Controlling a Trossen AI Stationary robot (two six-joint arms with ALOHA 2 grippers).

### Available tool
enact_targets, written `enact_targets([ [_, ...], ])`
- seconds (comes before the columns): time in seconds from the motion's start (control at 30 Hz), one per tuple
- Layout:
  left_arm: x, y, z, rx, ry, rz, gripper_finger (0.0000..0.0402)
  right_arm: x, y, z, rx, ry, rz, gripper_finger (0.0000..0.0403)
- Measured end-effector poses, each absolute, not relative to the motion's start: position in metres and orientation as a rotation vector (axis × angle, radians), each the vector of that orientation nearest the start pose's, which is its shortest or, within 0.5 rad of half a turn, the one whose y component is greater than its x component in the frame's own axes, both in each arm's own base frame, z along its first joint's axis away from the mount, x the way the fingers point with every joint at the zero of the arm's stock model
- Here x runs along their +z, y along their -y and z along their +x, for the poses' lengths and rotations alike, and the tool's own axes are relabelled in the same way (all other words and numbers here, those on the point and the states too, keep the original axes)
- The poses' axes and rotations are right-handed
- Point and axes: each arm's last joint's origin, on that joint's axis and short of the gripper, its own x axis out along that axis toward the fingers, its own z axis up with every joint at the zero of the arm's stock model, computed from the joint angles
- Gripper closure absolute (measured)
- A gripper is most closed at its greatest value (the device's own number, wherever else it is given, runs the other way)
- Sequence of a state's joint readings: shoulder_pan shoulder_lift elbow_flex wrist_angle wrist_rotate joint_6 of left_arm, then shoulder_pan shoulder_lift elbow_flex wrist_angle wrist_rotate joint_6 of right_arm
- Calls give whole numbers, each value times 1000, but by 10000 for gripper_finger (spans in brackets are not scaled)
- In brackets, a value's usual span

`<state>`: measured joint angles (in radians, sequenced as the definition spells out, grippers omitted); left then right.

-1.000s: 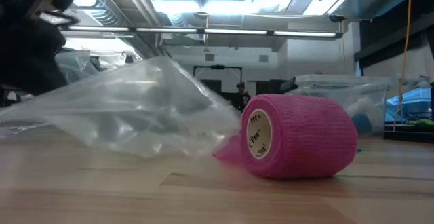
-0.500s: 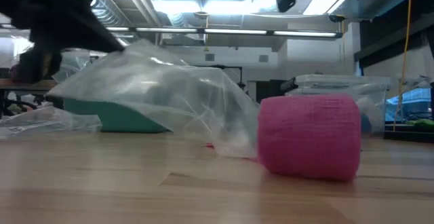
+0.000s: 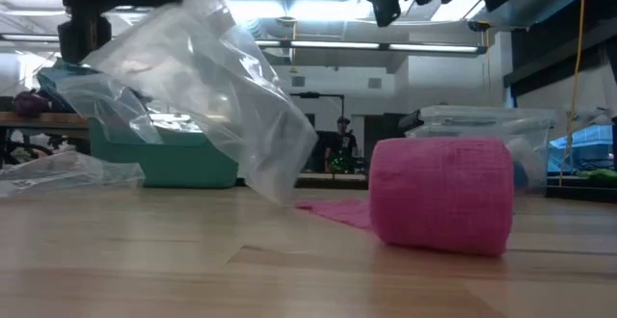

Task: Roll bandage
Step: Open the transparent zip bag

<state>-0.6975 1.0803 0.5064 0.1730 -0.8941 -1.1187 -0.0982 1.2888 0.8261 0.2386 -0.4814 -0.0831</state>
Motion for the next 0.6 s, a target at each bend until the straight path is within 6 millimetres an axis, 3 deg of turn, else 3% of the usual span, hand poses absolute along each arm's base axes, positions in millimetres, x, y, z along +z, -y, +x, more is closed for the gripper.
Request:
enact_targets([
  [0.3, 224, 113, 181, 275, -171, -826, 401, 276, 16, 303, 385, -69, -57, 186],
  [0.6, 229, 104, 191, 249, -141, -778, 401, 257, 19, 336, 398, -123, -22, 186],
])
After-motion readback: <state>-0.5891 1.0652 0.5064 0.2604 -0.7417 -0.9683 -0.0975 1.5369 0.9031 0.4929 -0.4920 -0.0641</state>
